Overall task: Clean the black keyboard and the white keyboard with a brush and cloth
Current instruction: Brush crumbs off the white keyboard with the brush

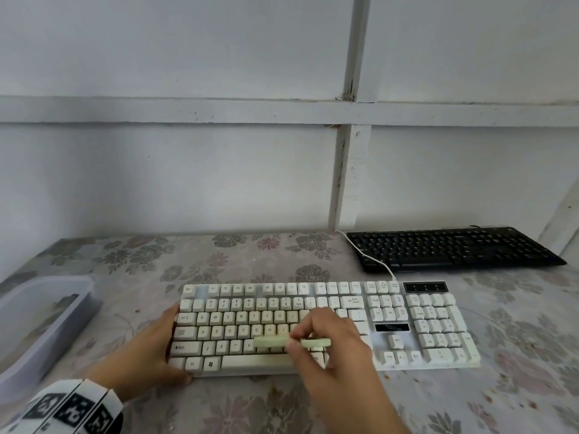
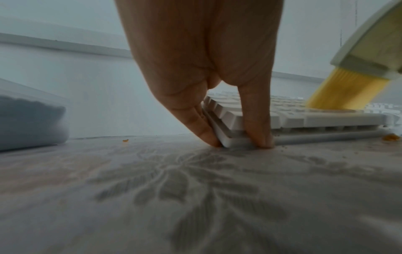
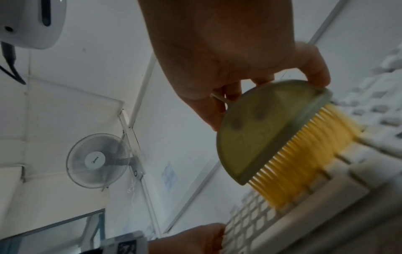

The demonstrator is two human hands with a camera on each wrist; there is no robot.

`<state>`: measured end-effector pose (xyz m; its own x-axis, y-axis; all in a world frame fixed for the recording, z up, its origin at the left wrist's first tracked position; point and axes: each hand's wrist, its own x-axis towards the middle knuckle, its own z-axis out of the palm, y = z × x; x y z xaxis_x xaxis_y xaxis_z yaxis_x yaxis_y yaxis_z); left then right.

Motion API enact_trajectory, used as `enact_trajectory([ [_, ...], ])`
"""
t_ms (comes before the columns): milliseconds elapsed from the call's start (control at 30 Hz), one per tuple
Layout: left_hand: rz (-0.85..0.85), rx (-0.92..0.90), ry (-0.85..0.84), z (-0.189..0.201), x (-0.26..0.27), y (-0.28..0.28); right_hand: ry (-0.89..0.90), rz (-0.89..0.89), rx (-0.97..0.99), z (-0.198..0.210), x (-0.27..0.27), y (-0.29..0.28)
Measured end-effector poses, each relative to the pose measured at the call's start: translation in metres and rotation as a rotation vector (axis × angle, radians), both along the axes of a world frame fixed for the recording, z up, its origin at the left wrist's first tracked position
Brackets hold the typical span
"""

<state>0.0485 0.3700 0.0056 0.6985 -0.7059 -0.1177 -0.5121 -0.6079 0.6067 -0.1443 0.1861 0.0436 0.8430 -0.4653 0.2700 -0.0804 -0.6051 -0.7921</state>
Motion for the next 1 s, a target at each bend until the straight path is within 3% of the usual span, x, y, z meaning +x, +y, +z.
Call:
enact_trajectory([
  [100,-0.016,0.0,-0.023,0.003,-0.002,-0.001,-0.038,-0.074,0.017,-0.003,-0.003,-0.015],
  [267,0.003,0.009,-0.03,-0.004,0.001,-0.001,-0.111,0.026,0.055,-0.004,-0.004,-0.011],
  [433,0.0,0.013,-0.033,-0.007,0.003,0.001,-0.118,-0.083,0.004,-0.016,-0.014,-0.031],
  [633,0.024,0.019,-0.027,-0.009,0.005,0.001,-0.211,-0.033,0.052,-0.013,-0.02,-0.036],
  [833,0.021,0.012,0.002,-0.009,0.006,0.002,-0.18,-0.163,0.031,-0.021,-0.035,-0.064],
  [1000,0.024,0.007,0.032,-0.01,0.008,0.002,-0.222,-0.051,0.041,-0.019,-0.031,-0.053],
])
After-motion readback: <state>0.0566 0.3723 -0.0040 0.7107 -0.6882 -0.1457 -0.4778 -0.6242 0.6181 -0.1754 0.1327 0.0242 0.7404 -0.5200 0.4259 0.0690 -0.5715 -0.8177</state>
